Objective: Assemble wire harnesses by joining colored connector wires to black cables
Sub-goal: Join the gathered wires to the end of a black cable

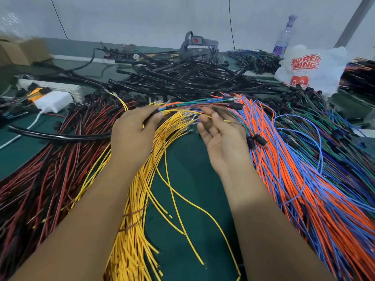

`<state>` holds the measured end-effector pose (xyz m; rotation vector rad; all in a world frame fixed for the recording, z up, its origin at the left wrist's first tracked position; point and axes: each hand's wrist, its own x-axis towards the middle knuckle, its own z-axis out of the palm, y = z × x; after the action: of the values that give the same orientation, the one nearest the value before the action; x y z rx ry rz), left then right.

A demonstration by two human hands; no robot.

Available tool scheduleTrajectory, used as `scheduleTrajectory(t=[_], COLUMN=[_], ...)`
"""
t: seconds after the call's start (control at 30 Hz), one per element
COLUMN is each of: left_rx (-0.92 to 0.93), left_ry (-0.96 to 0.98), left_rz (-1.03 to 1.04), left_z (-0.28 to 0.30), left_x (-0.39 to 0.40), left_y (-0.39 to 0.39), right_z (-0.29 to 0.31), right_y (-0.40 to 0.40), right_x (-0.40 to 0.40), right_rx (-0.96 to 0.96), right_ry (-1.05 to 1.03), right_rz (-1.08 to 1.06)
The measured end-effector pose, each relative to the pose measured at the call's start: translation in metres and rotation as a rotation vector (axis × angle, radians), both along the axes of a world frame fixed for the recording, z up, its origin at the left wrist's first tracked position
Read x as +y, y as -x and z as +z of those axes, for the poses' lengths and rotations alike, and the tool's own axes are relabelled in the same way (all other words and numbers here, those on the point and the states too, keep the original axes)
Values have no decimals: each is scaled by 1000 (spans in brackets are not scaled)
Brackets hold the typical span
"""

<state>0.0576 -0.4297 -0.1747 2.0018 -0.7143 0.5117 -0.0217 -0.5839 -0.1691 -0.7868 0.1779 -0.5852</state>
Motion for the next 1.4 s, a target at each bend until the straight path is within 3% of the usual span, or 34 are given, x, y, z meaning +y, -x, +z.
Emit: scheduleTrajectory(t=[0.13,0.23,0.33,0.47,0.6,0.7,0.83,0.97,1.27,1.4], left_rx=[88,80,71,29,6,-13,-32,-98,-138,-170], left_ry=[116,98,56,14,29,27,-74,-245,-264,-288], left_rz=[-78,-149,-183,-121,-141,-139,-90,-53,-102,-121], left_z=[3,4,1,-2,-4,-6,-7,-6,-6,-6], left_x=[0,0,1,-1,-2,-2,-1,-3,-4,-5], left_y=[0,1,-2,-2,-3,-4,-8,-6,0,-1], right_z=[-3,-3,0,1,3,5,4,4,2,3], right_y=[-4,-6,-2,2,4,4,1,0,-2,0], right_x=[3,5,0,2,3,1,4,5,11,11], right_rx=[45,101,0,41,-35,-33,173,142,162,100], right_ry=[-4,-189,-360,-179,-94,-33,237,209,409,335], right_rz=[28,-21,35,171,262,202,-19,-102,-139,-92])
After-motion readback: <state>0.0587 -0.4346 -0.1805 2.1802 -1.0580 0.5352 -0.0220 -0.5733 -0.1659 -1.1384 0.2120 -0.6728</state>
